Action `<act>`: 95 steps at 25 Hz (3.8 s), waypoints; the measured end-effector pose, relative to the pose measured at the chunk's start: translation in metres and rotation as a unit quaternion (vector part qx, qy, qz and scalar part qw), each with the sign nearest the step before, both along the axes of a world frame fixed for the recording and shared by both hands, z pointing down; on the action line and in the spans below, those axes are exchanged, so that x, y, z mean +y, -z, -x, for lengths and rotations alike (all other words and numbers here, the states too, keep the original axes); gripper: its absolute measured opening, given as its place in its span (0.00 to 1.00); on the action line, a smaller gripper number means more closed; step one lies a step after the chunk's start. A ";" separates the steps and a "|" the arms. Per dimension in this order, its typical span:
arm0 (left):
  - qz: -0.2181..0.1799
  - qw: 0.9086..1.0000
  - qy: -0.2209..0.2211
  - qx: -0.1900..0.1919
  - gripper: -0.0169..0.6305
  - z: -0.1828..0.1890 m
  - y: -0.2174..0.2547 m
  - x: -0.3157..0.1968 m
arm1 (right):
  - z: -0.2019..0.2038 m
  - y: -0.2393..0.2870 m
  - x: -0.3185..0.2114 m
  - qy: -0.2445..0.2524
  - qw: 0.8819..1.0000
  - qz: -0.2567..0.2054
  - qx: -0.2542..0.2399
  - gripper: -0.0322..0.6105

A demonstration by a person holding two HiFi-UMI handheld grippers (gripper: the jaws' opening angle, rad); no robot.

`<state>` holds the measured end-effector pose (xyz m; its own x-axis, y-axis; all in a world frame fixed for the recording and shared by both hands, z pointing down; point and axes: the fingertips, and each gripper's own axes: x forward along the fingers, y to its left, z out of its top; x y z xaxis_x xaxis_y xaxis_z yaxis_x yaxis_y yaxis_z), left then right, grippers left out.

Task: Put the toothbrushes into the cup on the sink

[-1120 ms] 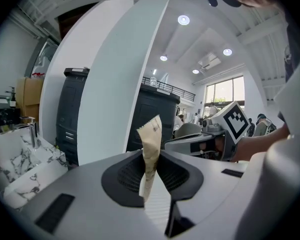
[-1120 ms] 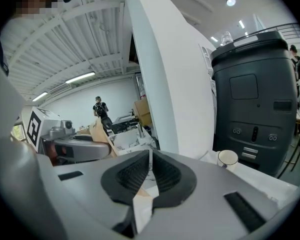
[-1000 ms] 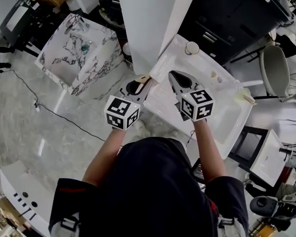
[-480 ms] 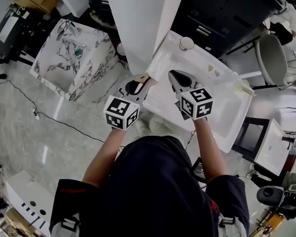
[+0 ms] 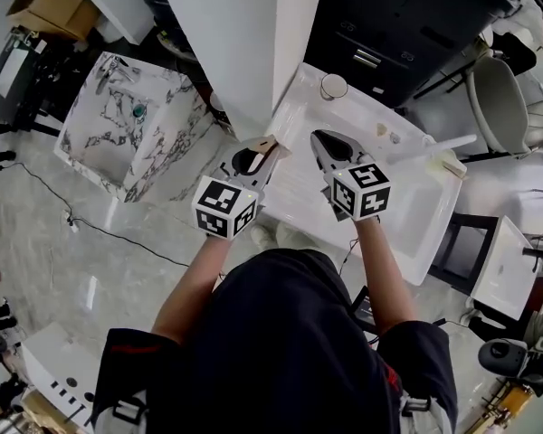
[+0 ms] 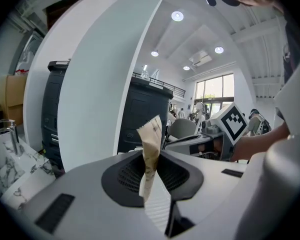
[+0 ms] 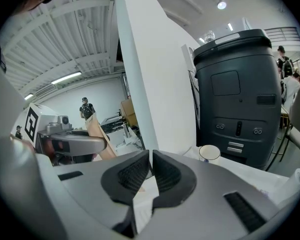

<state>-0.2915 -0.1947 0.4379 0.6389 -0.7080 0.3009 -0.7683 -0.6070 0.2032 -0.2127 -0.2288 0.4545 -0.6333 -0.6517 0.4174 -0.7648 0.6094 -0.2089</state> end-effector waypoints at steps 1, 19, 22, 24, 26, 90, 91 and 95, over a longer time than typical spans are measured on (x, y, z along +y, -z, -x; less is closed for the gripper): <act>0.000 1.000 -0.002 -0.002 0.14 -0.002 0.000 -0.004 | -0.003 0.000 -0.003 -0.003 1.000 0.000 -0.001 0.12; 0.007 0.999 -0.040 -0.007 0.14 -0.059 -0.010 -0.069 | -0.050 -0.024 -0.033 -0.043 0.999 0.026 0.004 0.12; 0.003 0.999 -0.045 -0.008 0.14 -0.068 -0.008 -0.083 | -0.057 -0.028 -0.038 -0.050 0.998 0.031 0.001 0.12; 0.000 0.999 -0.049 -0.008 0.14 -0.074 -0.005 -0.092 | -0.061 -0.031 -0.041 -0.053 0.998 0.035 0.000 0.12; -0.003 0.999 -0.053 -0.007 0.14 -0.080 -0.003 -0.102 | -0.062 -0.033 -0.044 -0.055 0.998 0.039 -0.001 0.12; 0.019 0.994 -0.099 -0.051 0.15 -0.146 -0.086 -0.196 | -0.082 -0.061 -0.073 -0.090 0.992 0.080 -0.025 0.12; 0.020 0.994 -0.098 -0.051 0.16 -0.146 -0.087 -0.196 | -0.082 -0.060 -0.073 -0.089 0.993 0.079 -0.025 0.12; 0.022 0.994 -0.095 -0.050 0.20 -0.144 -0.088 -0.195 | -0.082 -0.060 -0.074 -0.090 0.992 0.079 -0.026 0.12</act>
<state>-0.1475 -0.3900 0.5260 0.7246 -0.5621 0.3988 -0.6587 -0.7350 0.1610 -0.1309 -0.3026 0.5144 -0.5366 -0.6848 0.4931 -0.8436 0.4208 -0.3336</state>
